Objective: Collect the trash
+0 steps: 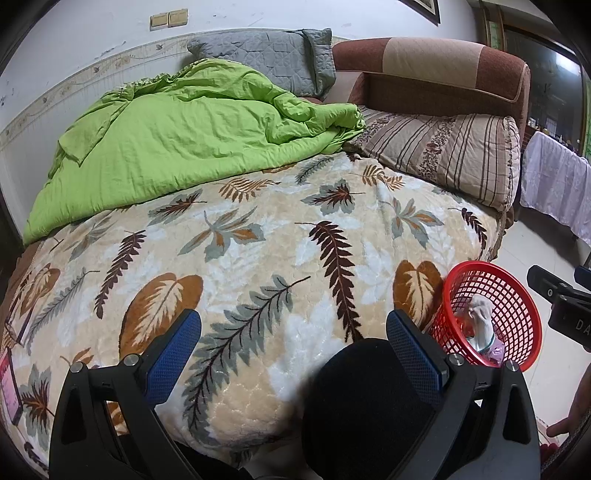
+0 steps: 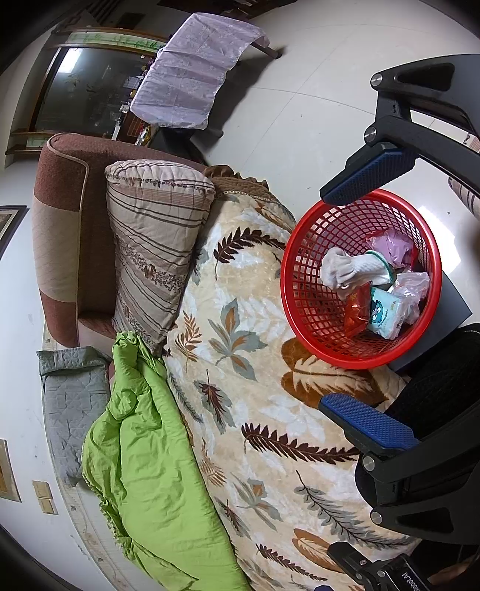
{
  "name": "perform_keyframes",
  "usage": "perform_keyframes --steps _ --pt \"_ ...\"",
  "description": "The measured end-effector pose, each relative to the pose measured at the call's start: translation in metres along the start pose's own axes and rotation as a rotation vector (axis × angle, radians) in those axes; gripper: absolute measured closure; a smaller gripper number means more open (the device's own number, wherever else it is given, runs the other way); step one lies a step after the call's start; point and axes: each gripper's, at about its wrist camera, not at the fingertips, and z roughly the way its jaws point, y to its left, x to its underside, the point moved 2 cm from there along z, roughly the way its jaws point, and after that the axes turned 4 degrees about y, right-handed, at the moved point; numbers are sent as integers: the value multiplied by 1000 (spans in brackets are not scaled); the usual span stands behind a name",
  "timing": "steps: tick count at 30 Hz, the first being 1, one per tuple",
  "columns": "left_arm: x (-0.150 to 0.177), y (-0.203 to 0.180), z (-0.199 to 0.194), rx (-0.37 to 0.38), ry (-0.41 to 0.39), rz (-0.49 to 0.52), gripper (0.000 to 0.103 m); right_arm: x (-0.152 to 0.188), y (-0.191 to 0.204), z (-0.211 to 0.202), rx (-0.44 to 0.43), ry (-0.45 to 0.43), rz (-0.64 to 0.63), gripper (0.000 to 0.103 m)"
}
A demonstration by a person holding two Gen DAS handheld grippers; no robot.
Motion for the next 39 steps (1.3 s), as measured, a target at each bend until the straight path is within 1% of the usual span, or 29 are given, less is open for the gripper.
perform_keyframes --steps 39 --pt "0 2 0 4 0 -3 3 0 3 5 -5 6 -14 0"
